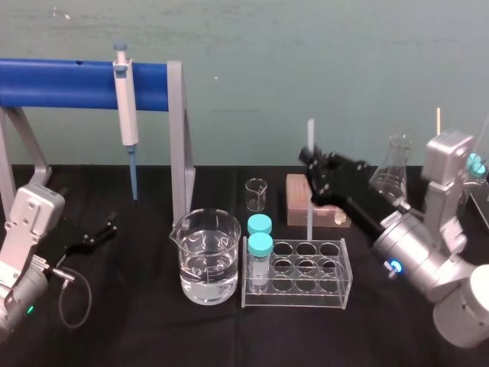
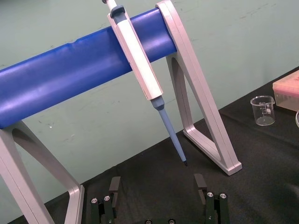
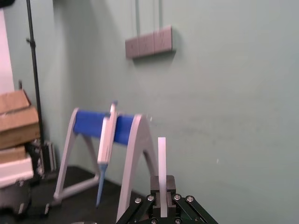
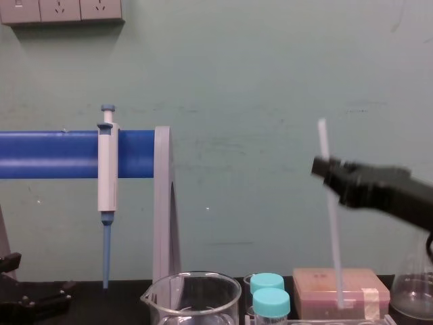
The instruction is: Pick up the stirring rod with one hand, then place it down.
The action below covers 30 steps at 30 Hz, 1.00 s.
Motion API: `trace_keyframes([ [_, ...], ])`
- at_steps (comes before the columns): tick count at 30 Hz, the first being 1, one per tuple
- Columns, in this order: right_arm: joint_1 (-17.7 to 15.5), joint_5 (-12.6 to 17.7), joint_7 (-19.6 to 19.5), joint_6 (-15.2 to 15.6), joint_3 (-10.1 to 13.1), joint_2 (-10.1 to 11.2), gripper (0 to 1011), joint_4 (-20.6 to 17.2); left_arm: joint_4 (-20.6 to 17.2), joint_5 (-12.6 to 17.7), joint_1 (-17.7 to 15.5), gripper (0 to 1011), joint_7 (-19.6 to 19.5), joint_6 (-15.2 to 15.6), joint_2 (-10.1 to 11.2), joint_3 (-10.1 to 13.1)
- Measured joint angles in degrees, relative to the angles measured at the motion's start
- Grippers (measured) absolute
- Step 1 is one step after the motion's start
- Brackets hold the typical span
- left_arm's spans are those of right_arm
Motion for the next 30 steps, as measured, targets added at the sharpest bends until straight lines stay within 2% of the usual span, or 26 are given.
trace_keyframes([
  [6,0.5,0.7,-0.1,0.0,2.9,0.6,72,-3.6,0.0,0.0,0.0,1000,0.0,0.0,0.0,0.0],
  [8,1.0,0.9,-0.2,0.6,4.2,1.4,72,-4.9,0.0,0.0,0.0,1000,0.0,0.0,0.0,0.0],
  [12,1.4,0.1,-0.6,1.1,5.2,2.4,72,-5.5,0.0,0.0,0.0,1000,0.0,0.0,0.0,0.0],
  [18,1.2,-1.3,-1.0,2.0,6.1,3.4,72,-5.5,0.0,0.0,0.0,1000,0.0,0.0,0.0,0.0],
  [30,0.5,-1.5,-0.7,2.4,6.8,3.6,72,-5.9,0.0,0.0,0.0,1000,0.0,0.0,0.0,0.0],
])
